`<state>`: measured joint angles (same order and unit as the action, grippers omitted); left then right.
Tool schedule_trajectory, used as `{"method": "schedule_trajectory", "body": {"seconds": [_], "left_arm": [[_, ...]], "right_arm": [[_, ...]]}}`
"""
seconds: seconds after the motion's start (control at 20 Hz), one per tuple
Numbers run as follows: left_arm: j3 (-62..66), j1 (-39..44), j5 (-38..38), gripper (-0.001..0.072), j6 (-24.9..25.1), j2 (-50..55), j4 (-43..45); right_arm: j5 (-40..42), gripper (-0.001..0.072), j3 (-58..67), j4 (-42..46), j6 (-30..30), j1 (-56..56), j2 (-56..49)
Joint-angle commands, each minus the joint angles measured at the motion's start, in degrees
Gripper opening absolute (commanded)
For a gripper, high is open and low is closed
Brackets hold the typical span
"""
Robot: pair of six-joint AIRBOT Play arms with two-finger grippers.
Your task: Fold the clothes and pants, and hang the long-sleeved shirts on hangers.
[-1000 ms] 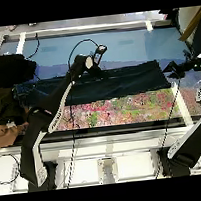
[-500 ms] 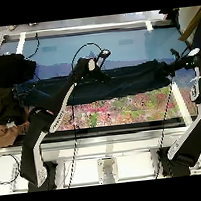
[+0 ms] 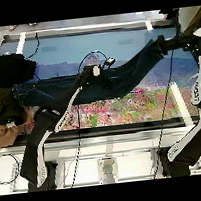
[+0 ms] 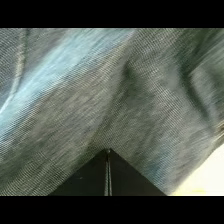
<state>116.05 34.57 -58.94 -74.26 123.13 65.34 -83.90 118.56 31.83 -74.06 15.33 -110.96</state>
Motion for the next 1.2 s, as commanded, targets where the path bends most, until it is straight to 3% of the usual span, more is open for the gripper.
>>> {"method": "schedule_trajectory", "body": {"seconds": [0.0, 0.25, 0.5, 0.7, 0.85, 0.9, 0.95, 1.0, 1.15], "left_arm": [[0.0, -2.1, 0.2, 0.0039, 0.1, -2.2, -2.4], [0.0, -14.3, -6.9, 0.0039, -5.0, -14.4, 10.8], [0.0, -27.7, -11.7, 0.0039, -5.2, -23.4, 11.8], [-0.3, -32.2, -15.7, 0.0039, -5.2, -24.5, 11.8], [-1.0, -32.5, -16.2, 0.0039, -5.0, -24.5, 11.8], [-1.0, -32.5, -16.1, 0.0039, -5.0, -24.5, 11.8], [-1.0, -32.5, -16.1, 0.0039, -5.0, -24.6, 11.8], [-1.0, -32.5, -16.2, 0.0039, -5.0, -24.6, 11.8], [-1.0, -32.7, -17.0, 0.0039, -5.0, -25.0, 11.8]], "right_arm": [[1.0, 0.0021, 0.2, -1.4, -1.5, -8.2, 2.2], [7.0, 0.002, 0.1, 6.3, -2.6, -23.1, 2.0], [19.9, 0.002, -3.2, 19.5, -7.5, -38.5, -0.1], [26.6, 0.002, -3.2, 18.4, -12.7, -46.2, -8.3], [29.9, 0.004, -3.2, 12.8, -12.7, -49.1, -12.3], [30.0, 0.0247, -3.2, 10.9, -12.2, -49.4, -12.4], [28.7, 0.0522, -2.4, 9.4, -12.1, -49.2, -12.3], [26.3, 0.063, -1.0, 8.9, -12.1, -48.6, -12.0], [18.4, 0.0616, 0.9, 10.0, -9.7, -43.3, -7.4]]}}
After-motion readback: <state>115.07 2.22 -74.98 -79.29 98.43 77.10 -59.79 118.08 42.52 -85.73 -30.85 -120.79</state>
